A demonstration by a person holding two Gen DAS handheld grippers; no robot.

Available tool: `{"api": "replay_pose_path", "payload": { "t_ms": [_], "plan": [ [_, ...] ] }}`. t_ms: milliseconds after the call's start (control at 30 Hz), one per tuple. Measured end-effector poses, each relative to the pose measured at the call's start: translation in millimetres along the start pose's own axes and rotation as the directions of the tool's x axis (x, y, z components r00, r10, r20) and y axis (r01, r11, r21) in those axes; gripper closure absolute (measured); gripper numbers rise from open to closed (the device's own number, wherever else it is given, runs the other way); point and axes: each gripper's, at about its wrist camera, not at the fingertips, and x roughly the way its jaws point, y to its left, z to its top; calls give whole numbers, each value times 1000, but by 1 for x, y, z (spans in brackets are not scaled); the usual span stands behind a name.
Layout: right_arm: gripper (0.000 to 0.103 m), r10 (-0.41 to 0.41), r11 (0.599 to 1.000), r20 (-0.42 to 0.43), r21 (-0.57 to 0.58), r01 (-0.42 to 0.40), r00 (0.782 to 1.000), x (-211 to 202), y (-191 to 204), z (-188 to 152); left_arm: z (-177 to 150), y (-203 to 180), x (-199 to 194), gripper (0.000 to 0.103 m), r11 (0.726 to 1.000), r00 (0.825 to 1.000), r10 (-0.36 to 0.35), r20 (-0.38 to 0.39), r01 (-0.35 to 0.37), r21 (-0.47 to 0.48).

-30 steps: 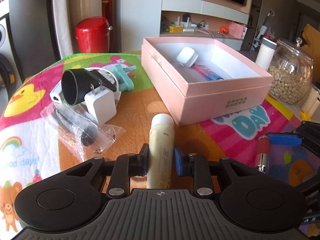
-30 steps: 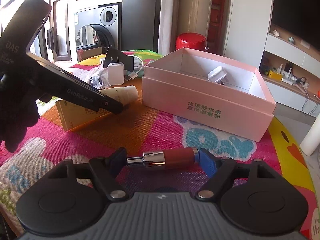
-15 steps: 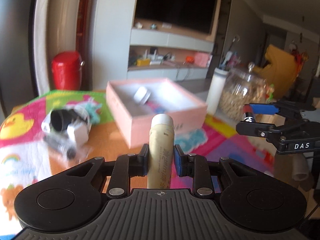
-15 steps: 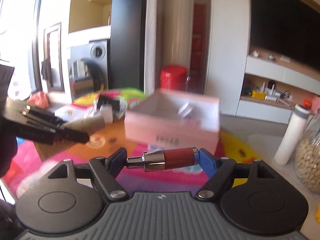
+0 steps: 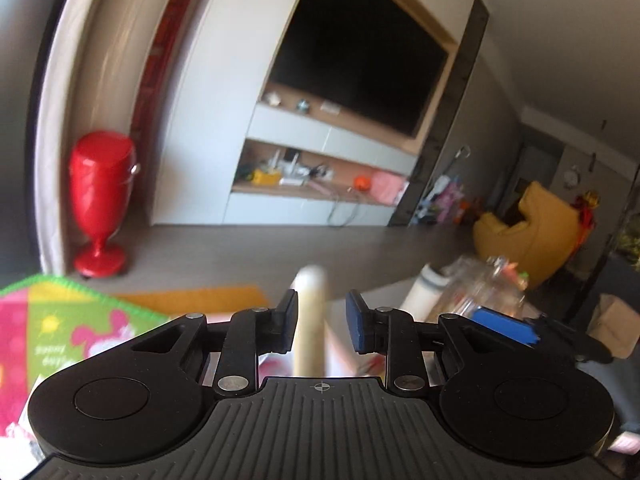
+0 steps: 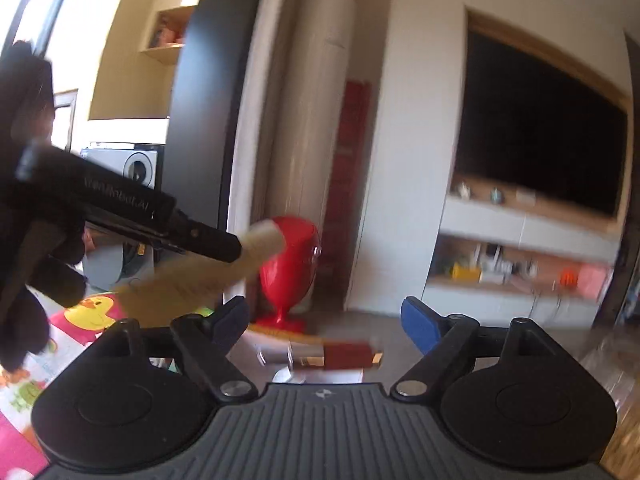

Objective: Organize rigid objects
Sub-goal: 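Drop the cream tube in the box with the left tool while the right drops lipstick, then grasp the teal crank part with the right tool from the charger pile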

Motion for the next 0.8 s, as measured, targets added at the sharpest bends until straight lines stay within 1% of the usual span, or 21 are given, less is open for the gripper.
{"api": "replay_pose_path", "payload": {
  "t_ms": [33, 67, 133, 167, 200, 233, 267, 333, 400, 433, 467, 567, 633, 700, 767, 800],
  "plan": [
    [19, 38, 998, -14, 43, -38, 999, -1, -5, -11, -11, 10, 0, 74, 1000, 1000, 6, -17, -6, -11],
    [19, 61, 997, -33, 57, -59, 998, -1, -5, -22, -22, 22, -1, 74, 999, 999, 21, -39, -23, -33],
    [19, 73, 997, -94, 34, -70, 993, 0, 1, -46, -40, 43, -5, 74, 995, 996, 70, -58, -74, -72],
    [19, 64, 998, -128, 6, -64, 990, 1, 8, -58, -49, 54, -11, 74, 989, 992, 115, -50, -119, -87],
    [19, 58, 998, -149, -15, -61, 987, 3, 13, -66, -58, 62, -16, 74, 981, 984, 172, -36, -174, -87],
    [19, 59, 997, -170, -38, -67, 984, 4, 20, -74, -68, 69, -21, 74, 970, 973, 231, -22, -232, -76],
    [19, 71, 995, -193, -59, -84, 979, 7, 28, -80, -78, 74, -26, 74, 954, 956, 293, -10, -293, -60],
    [19, 102, 989, -225, -78, -122, 969, 14, 43, -84, -95, 82, -34, 74, 926, 927, 375, 3, -375, -29],
    [19, 138, 984, -240, -78, -161, 961, 18, 57, -83, -109, 88, -44, 74, 893, 893, 450, 23, -450, -12],
    [19, 154, 981, -247, -75, -178, 957, 20, 64, -81, -114, 96, -52, 74, 878, 878, 478, 33, -477, -26],
    [19, 172, 978, -255, -72, -196, 951, 21, 77, -76, -119, 100, -57, 74, 874, 874, 485, 35, -483, -53],
    [19, 228, 965, -283, -62, -255, 932, 35, 101, -60, -131, 121, -77, 74, 868, 878, 477, 43, -463, -178],
    [19, 280, 954, -322, -15, -301, 904, 54, 114, -43, -136, 132, -86, 74, 857, 876, 480, 51, -456, -240],
    [19, 319, 947, -376, 81, -312, 870, 82, 124, -25, -138, 147, -90, 74, 845, 878, 477, 42, -444, -298],
    [19, 347, 938, -436, 168, -304, 830, 121, 136, -11, -140, 160, -92, 74, 840, 896, 443, 27, -405, -361],
    [19, 346, 938, -463, 203, -282, 816, 144, 144, -6, -143, 165, -93, 74, 842, 908, 417, 21, -378, -385]
  ]
}}
